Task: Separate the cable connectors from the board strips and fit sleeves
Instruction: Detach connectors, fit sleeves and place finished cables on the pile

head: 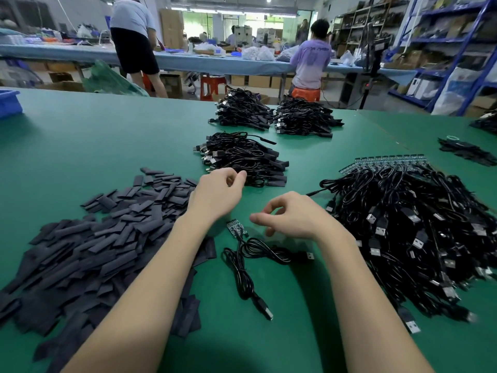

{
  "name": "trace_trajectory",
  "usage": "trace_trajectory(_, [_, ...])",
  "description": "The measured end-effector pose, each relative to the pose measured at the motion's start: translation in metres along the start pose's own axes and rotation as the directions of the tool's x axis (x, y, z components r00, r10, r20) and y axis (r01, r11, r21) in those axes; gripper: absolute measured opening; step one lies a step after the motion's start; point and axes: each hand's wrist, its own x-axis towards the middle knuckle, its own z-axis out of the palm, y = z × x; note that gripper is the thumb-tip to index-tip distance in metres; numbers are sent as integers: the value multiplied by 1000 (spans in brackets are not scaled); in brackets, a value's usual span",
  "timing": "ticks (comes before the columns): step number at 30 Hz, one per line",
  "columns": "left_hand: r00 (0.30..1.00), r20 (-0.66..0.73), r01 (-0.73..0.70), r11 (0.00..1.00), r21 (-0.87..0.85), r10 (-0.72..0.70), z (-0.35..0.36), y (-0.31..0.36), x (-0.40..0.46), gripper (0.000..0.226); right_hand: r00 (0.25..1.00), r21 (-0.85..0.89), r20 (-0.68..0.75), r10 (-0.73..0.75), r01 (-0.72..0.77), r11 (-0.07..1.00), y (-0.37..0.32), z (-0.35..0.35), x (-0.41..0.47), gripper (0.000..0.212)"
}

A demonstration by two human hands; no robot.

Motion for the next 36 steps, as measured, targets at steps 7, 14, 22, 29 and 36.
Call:
trace_trajectory(7, [999, 39, 33, 996, -83, -30, -1, 3, -4, 34, 990, 27, 136, -42, 39, 999, -6, 5, -1, 28])
trace_trajectory(14, [901, 394, 391, 733, -557, -181, -1, 15, -8, 14, 993, 468, -25, -116, 114, 876, 14, -6, -4, 29])
trace_trajectory(22, [907, 418, 344, 659, -669, -48, -3, 22, -12, 4, 1000, 675, -4, 15, -8, 738, 17, -8, -8, 36])
trace_trajectory(29, [886, 461, 342, 601, -723, 51, -2, 28, -14, 3, 957, 791, -254, 139, 123, 599, 14, 1, -2, 22])
trace_trajectory(36, [892, 443, 308, 602, -737, 87, -3, 27, -15, 4, 952, 767, -292, 97, 172, 617, 11, 2, -2, 12])
